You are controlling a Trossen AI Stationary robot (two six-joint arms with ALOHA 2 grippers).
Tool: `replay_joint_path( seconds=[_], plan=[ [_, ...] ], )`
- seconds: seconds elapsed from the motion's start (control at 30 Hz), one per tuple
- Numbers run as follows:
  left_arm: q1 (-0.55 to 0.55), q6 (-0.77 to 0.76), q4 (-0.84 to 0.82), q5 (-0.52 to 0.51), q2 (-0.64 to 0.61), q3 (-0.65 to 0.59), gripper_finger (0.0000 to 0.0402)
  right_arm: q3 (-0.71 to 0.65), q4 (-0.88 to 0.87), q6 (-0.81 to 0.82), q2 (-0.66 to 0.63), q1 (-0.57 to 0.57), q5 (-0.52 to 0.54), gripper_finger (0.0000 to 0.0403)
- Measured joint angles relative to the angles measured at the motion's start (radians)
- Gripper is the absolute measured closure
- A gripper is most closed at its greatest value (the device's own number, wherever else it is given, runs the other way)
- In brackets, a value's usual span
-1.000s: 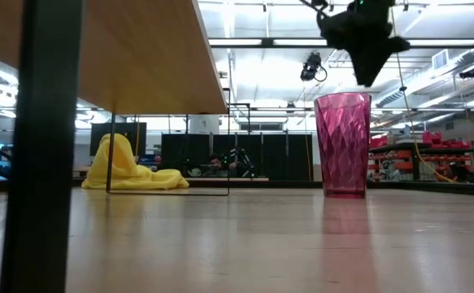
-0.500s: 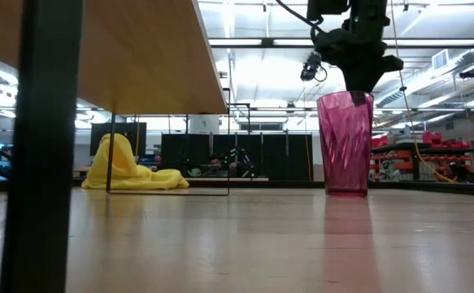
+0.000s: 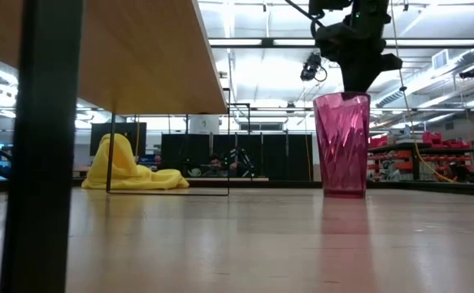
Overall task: Stack small to large cups/mugs on shelf
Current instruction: Move the red cup to the bottom right on the shelf
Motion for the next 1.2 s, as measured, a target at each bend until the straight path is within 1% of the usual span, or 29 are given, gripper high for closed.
replay_joint_path(
  seconds=[0.2, 0.37, 0.7, 0.87, 1.2],
  plan=[
    [0.000, 0.000, 0.000, 0.000, 0.000, 0.000, 0.0338, -0.003, -0.015, -0.002, 0.007, 0.000, 0.004, 0.0307],
    [0.000, 0.000, 0.000, 0.000, 0.000, 0.000, 0.0338, -0.048, -0.016, 0.001, 0.013, 0.000, 0.003, 0.0307],
    [0.000, -0.001, 0.000, 0.000, 0.000, 0.000, 0.0336, -0.126, 0.061, 0.009, 0.012, 0.001, -0.020, 0.0307],
    [0.000, -0.001, 0.000, -0.007, 0.000, 0.000, 0.0339, -0.112, 0.066, 0.010, 0.012, 0.001, -0.020, 0.0307],
    [0.000, -0.001, 0.000, -0.015, 0.000, 0.000, 0.0334, -0.072, 0.064, 0.010, 0.012, 0.001, -0.019, 0.0307]
  ],
)
